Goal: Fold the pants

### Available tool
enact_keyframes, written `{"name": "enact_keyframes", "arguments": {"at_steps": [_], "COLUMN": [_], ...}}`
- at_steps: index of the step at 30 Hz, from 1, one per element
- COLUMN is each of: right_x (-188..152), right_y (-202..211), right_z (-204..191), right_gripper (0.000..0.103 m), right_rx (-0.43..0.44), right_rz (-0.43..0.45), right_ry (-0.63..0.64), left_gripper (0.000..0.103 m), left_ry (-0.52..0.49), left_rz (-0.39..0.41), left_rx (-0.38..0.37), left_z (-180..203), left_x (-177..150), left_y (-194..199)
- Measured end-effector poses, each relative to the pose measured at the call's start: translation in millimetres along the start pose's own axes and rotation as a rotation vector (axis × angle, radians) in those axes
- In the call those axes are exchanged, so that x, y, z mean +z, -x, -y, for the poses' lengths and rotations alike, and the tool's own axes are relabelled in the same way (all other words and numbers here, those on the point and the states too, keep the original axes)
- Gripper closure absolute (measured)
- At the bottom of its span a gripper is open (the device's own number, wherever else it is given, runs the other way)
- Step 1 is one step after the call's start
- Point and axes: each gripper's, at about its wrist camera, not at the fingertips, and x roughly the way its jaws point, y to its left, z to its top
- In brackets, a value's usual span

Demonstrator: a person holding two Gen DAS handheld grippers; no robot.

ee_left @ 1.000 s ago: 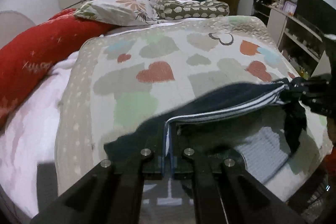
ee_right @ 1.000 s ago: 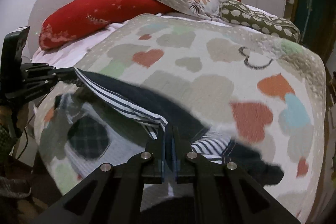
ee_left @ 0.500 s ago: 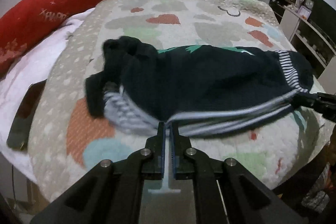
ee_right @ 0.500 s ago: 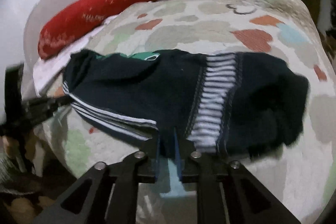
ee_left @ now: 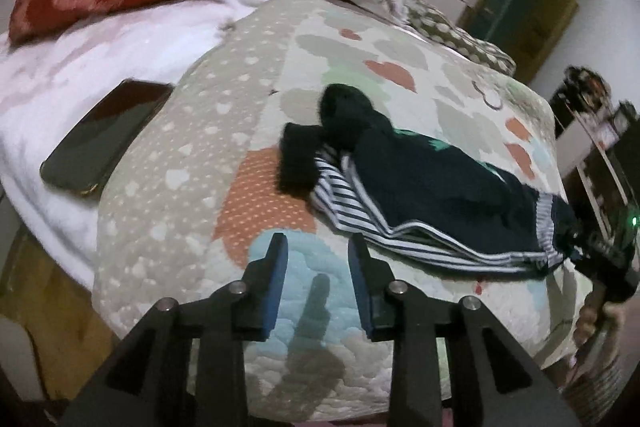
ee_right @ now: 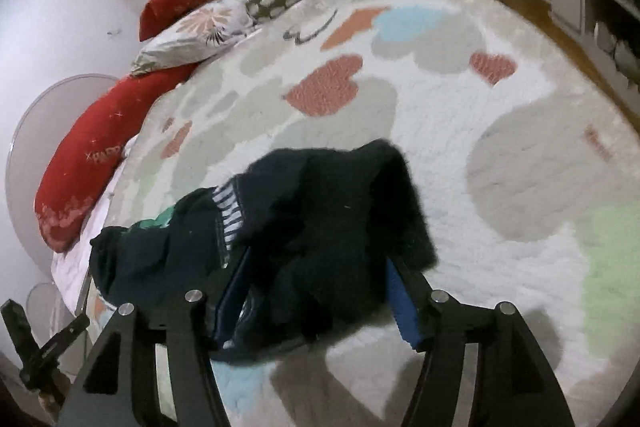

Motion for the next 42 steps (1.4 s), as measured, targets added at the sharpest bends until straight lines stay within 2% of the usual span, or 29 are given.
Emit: {"name": "enact_keyframes", "arguments": {"at_steps": [1, 3, 5, 8, 11, 13, 16, 18, 21, 23, 25, 26, 28, 29, 31, 33, 35, 38, 39, 40, 42], "right_x": [0, 3, 7, 15, 17, 17, 18, 17, 14, 14, 11, 7, -2, -10, -24, -36, -49, -56, -57, -57, -57], "right_y": [-1, -2, 8, 14, 15, 15, 25, 45, 79, 85, 74, 58, 29, 6, -35, -70, -107, -139, -148, -152, -157], "right_z": [-2, -3, 0, 14, 15, 10, 6, 3, -18, -48, -89, -118, -161, -191, -237, -271, -302, -324, -328, -328, -327], "right_gripper": [0.086, 0.086, 0.087, 0.087, 0.086, 0.076, 0.069, 0.066, 0.065, 0.065, 0.065, 0.065, 0.065, 0.065, 0.065, 0.065, 0.065, 0.065, 0.069, 0.089, 0.092], "right_rx": [0.008, 0.041, -0.048, -0.099, -0.183, -0.226, -0.274, -0.3, -0.348, -0.307, -0.2, -0.117, -0.008, 0.068, 0.162, 0.183, 0.164, 0.101, 0.103, 0.112, 0.121], "right_rz": [0.007, -0.008, 0.026, 0.04, 0.045, 0.044, 0.057, 0.103, 0.207, 0.22, 0.177, 0.131, 0.051, -0.016, -0.129, -0.199, -0.251, -0.251, -0.257, -0.268, -0.304], "right_ry": [0.01, -0.006, 0.017, -0.008, 0.028, 0.057, 0.077, 0.071, 0.098, 0.169, 0.274, 0.346, 0.429, 0.475, 0.538, 0.589, 0.641, 0.694, 0.7, 0.697, 0.676], "left_gripper": [0.073, 0.073, 0.073, 0.073, 0.073, 0.073, 0.067, 0.062, 0.062, 0.061, 0.06, 0.06, 0.059, 0.059, 0.058, 0.058, 0.057, 0.057, 0.056, 0.056, 0.056], "left_ry": [0.012, 0.036, 0.056, 0.075, 0.097, 0.106, 0.126, 0.149, 0.186, 0.197, 0.189, 0.183, 0.173, 0.173, 0.175, 0.182, 0.201, 0.231, 0.242, 0.25, 0.265], "left_rz": [0.001, 0.005, 0.009, -0.008, -0.034, -0.05, -0.053, -0.036, -0.027, -0.017, -0.009, -0.009, -0.001, 0.006, 0.019, 0.029, 0.033, 0.034, 0.033, 0.032, 0.028], "left_rx": [0.004, 0.018, 0.034, 0.044, 0.04, 0.035, 0.032, 0.03, 0.023, 0.023, 0.033, 0.039, 0.056, 0.064, 0.074, 0.08, 0.071, 0.055, 0.048, 0.041, 0.022], "left_z": [-3, -9, -13, -16, -18, -18, -22, -27, -36, -40, -41, -42, -45, -48, -55, -63, -74, -88, -93, -96, -103], "left_x": [1, 3, 6, 7, 8, 9, 10, 9, 6, 2, 0, -1, -3, -4, -6, -8, -10, -11, -12, -12, -13], "left_y": [1, 3, 4, 0, -8, -13, -15, -14, -14, -12, -11, -10, -8, -6, -2, 1, 4, 4, 3, 2, -1]}}
